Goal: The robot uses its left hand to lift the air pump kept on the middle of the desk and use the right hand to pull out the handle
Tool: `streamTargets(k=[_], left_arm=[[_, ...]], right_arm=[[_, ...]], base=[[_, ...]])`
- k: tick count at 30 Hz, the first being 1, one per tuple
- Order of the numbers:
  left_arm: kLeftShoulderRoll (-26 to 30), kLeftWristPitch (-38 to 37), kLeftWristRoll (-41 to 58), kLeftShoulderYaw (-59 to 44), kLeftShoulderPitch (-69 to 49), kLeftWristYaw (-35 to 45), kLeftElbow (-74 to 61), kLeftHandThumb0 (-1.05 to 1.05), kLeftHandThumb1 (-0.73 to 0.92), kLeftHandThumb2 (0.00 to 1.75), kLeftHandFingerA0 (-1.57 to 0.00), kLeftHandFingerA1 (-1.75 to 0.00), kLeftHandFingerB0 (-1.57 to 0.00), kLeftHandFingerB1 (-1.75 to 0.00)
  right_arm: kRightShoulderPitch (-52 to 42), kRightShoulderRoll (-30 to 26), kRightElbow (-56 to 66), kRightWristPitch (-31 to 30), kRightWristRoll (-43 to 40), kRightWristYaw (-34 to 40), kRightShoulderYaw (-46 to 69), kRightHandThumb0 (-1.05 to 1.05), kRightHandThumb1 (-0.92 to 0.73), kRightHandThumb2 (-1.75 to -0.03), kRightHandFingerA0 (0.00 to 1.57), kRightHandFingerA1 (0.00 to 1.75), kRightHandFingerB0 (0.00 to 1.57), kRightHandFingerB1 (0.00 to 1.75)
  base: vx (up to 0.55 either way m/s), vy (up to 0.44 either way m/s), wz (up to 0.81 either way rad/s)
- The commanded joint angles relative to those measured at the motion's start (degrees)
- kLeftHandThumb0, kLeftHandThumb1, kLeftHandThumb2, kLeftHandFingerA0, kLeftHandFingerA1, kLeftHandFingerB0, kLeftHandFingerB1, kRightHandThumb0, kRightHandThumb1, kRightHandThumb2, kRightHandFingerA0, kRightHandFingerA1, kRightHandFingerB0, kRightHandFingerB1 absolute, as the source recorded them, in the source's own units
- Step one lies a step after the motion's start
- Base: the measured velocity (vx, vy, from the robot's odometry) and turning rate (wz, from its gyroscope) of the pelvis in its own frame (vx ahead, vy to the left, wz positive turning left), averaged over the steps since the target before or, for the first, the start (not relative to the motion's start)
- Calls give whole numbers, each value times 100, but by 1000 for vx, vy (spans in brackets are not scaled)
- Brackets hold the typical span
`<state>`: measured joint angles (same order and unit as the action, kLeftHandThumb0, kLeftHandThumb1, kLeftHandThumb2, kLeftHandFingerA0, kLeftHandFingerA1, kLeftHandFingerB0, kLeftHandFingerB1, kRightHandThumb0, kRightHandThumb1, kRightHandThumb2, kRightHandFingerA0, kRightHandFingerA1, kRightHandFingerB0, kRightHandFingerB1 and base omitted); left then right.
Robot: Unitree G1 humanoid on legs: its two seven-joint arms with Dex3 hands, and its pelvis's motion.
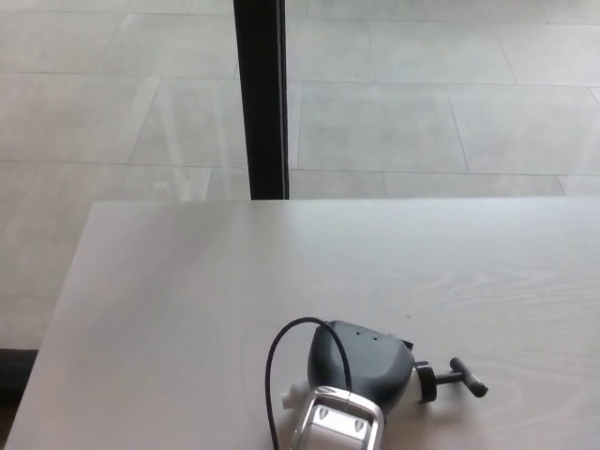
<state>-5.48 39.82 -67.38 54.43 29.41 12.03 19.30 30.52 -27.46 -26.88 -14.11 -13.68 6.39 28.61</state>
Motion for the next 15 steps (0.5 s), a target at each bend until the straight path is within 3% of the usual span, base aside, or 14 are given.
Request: streamTargets(k=[1, 4, 5, 6, 7, 8, 9, 10, 11, 12, 13, 14, 15], left_arm=[[131, -158, 288, -307, -415, -373, 243, -24, 73, 69, -77, -126, -68, -73], [118, -393, 516, -623, -601, -640, 126, -22, 77, 70, -77, -127, -62, -69], [111, -556, 671, -822, -654, -761, 43, -21, 75, 70, -76, -138, -63, -70], [173, -915, 857, -1024, -770, -1116, -81, -21, 73, 70, -82, -139, -65, -73], [256, -1241, 943, -1127, -802, -1392, -123, -20, 78, 71, -77, -154, -70, -84], [250, -1276, 934, -1151, -813, -1405, -115, -20, 78, 71, -77, -154, -70, -84], [287, -1613, 1068, -1295, -873, -1828, -122, -17, 77, 73, -79, -158, -71, -91], [336, -1924, 1213, -1510, -852, -2192, -194, -21, 88, 71, -66, -175, -55, -138], [365, -2122, 1283, -1610, -822, -2355, -215, -17, 84, 77, -65, -175, -50, -153], [422, -2222, 1310, -1684, -758, -2337, -306, -18, 82, 81, -64, -175, -43, -166], [423, -2315, 1404, -1816, -698, -2350, -381, -17, 87, 70, -60, -175, -46, -155], [415, -2409, 1498, -1927, -661, -2364, -417, -15, 80, 84, -67, -175, -43, -170], [447, -2609, 1640, -2094, -553, -2414, -481, -11, 75, 92, -69, -175, -53, -157]], right_arm=[[107, 58, -99, 410, 81, 334, 107, -38, -80, -65, 84, 105, 62, 49], [37, 108, -35, 535, 78, 304, 93, -39, -81, -65, 81, 106, 62, 49], [24, 123, 7, 575, 52, 267, 95, -34, -63, -104, 82, 96, 55, 65], [-4, 126, 17, 612, 75, 255, 68, -35, -62, -103, 82, 95, 56, 65], [-50, 122, 88, 607, 92, 243, 48, -35, -62, -103, 80, 95, 55, 65], [-51, 122, 87, 610, 90, 245, 46, -37, -60, -101, 82, 94, 55, 63], [-110, 128, 159, 613, 89, 193, 21, -35, -62, -102, 79, 95, 52, 64], [-143, 127, 274, 566, 107, 118, -59, -37, -78, -63, 73, 103, 55, 45], [-202, 121, 385, 524, 107, 48, -110, -39, -63, -100, 75, 94, 48, 61], [-286, 87, 525, 472, 165, -24, -210, -41, -77, -63, 73, 104, 51, 44], [-344, 67, 626, 452, 240, -35, -299, -39, -77, -63, 75, 99, 51, 43], [-410, 53, 723, 433, 267, -72, -365, -39, -78, -63, 72, 100, 50, 43], [-497, 44, 947, 362, 272, -176, -471, -42, -62, -97, 75, 93, 46, 58]], base=[[0, 0, 0], [0, 0, 0], [0, 0, 0], [0, 0, 0], [0, 0, 0], [0, 0, 0], [0, 0, 0], [0, 0, 0], [0, 0, 0], [0, 0, 0], [0, 0, 0], [0, 0, 0], [0, 0, 0]])
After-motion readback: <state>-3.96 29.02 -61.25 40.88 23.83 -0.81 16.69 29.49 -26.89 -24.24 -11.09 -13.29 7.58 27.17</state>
